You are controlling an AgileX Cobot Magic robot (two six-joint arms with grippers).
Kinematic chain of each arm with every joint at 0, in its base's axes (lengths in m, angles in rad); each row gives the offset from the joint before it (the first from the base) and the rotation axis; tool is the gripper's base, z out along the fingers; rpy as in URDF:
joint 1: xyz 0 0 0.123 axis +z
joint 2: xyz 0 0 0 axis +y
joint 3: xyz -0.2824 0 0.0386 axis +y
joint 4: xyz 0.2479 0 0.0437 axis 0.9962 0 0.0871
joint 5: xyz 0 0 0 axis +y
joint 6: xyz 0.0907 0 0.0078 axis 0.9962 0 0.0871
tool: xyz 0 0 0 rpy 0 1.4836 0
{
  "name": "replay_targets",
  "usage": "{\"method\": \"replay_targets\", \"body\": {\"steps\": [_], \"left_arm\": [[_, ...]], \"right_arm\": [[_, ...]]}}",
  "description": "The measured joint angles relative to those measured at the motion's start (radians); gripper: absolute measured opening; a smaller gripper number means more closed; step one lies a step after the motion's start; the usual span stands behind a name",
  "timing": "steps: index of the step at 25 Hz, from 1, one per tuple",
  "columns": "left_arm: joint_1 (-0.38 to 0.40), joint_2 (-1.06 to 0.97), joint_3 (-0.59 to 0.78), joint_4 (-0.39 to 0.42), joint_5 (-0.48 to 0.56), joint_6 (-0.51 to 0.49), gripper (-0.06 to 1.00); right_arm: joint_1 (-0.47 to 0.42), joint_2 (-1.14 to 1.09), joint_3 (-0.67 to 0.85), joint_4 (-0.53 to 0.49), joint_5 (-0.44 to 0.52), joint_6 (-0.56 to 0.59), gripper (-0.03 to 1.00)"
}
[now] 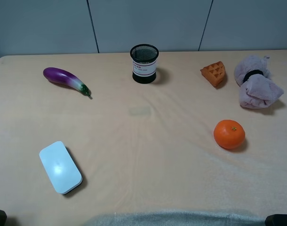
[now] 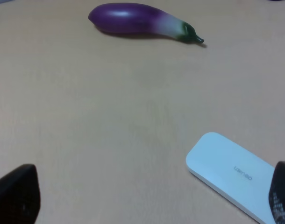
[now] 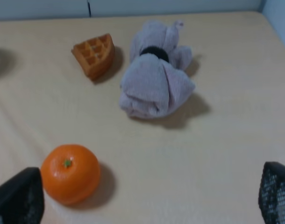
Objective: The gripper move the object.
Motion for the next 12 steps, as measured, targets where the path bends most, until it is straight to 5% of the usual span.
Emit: {"method": "replay_targets", "body": {"steps": [12], "left_arm": [[0.0, 0.0, 0.0, 0.0, 0.0, 0.0, 0.98]], "right_arm": [[0.0, 0.0, 0.007, 0.0, -0.017, 0.0, 0.69]]}}
